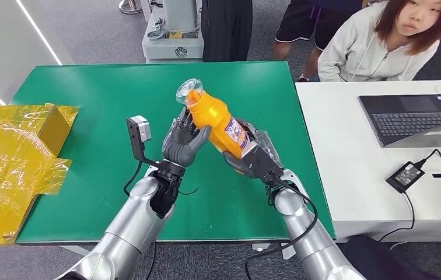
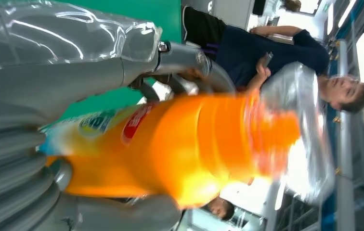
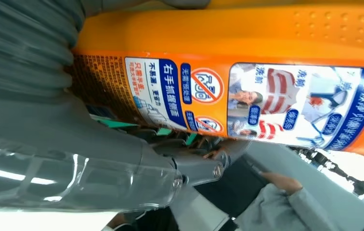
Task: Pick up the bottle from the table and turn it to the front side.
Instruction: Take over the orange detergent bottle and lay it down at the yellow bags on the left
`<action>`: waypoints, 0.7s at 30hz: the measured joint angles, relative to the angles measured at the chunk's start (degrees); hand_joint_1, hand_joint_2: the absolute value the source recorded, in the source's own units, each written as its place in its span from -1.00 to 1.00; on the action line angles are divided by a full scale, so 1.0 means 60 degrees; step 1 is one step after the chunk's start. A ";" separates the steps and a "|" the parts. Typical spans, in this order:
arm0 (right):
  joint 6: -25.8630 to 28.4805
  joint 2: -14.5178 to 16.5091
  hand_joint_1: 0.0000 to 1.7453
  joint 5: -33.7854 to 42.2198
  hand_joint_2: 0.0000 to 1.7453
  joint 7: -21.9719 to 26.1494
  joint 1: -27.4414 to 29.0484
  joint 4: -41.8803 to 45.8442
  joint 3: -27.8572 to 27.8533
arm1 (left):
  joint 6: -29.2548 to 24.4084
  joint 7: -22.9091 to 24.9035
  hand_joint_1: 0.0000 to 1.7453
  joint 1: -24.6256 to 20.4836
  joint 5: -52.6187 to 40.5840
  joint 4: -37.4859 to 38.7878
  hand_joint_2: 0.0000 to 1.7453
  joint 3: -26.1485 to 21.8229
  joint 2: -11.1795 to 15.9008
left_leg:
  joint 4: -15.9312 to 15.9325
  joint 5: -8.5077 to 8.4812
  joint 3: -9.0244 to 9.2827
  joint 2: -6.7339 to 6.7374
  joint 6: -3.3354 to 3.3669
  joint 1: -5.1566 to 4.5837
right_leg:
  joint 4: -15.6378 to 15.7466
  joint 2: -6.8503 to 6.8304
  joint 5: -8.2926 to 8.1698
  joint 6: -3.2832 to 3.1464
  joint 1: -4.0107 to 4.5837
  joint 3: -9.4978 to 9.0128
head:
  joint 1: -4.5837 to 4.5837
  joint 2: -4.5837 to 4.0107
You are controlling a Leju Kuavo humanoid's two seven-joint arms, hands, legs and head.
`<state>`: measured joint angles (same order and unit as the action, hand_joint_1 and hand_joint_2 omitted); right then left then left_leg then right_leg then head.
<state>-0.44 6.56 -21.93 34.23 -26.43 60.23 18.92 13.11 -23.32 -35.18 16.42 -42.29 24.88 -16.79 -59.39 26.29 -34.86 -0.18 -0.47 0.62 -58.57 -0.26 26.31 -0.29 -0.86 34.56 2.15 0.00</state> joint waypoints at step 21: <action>-0.0067 0.0015 1.00 0.0030 1.00 0.0014 -0.0128 -0.0097 0.0143 | -0.0139 -0.0072 1.00 0.0001 -0.0159 -0.0091 1.00 -0.0149 0.0034 | 0.0000 0.0000 0.0000 -0.0001 0.0000 0.0000 | 0.0000 -0.0001 0.0000 0.0000 0.0000 0.0000 | -0.0001 0.0000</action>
<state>-0.84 6.64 -21.75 34.32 -27.20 59.65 19.78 12.28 -23.75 -35.18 15.47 -42.84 23.99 -16.59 -59.40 26.29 -34.86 -0.18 -0.47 0.62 -58.57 -0.27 26.31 -0.29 -0.86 34.56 2.14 0.00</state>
